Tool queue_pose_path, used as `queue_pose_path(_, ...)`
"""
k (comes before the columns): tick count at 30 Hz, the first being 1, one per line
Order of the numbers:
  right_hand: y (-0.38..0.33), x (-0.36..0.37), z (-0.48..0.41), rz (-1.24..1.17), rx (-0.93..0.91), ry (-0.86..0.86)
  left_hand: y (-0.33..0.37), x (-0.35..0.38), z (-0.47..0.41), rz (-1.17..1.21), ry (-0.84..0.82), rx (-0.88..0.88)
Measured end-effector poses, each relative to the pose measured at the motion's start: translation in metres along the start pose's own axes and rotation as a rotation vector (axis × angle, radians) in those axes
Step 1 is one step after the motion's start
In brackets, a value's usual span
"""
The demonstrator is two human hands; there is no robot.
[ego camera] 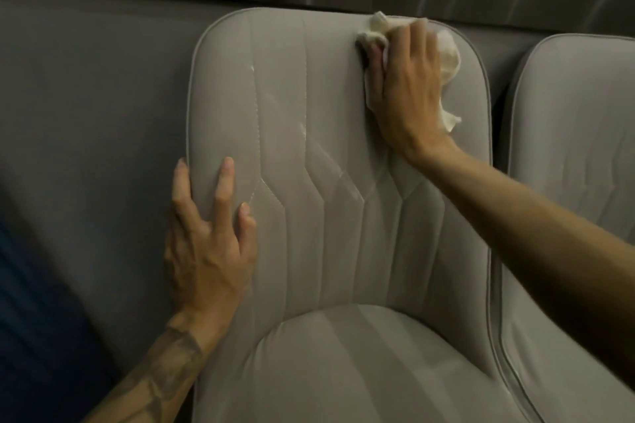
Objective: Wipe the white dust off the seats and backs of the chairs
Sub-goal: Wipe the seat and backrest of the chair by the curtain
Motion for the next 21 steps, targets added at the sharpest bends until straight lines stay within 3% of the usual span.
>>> queue_pose_path(6,-0.011,-0.003,0.104,-0.037,-0.312,-0.257,0.001,0.000,0.000,0.002,0.007,0.007)
queue_pose_path(12,-0.010,-0.003,-0.007,0.010,-0.107,-0.018,0.000,-0.003,0.000,0.000,0.031,0.049)
queue_pose_path(16,-0.024,0.009,0.030,-0.049,-0.042,0.000,0.000,-0.003,0.000,-0.010,0.041,0.050)
queue_pose_path(19,-0.026,0.007,0.099,-0.039,-0.291,-0.177,0.003,-0.003,0.001,-0.017,0.050,0.026)
queue_pose_path(21,-0.014,-0.001,0.099,-0.044,-0.423,-0.244,0.004,-0.003,0.001,-0.017,0.048,0.027)
Point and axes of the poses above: each hand's wrist, its own z-axis away from the middle knuckle, its own x-axis out of the palm, y = z × x, the point moved 1 cm from there along -z, towards the middle knuckle, and after that the axes turned 7 degrees about -y, right-handed, at the moved point
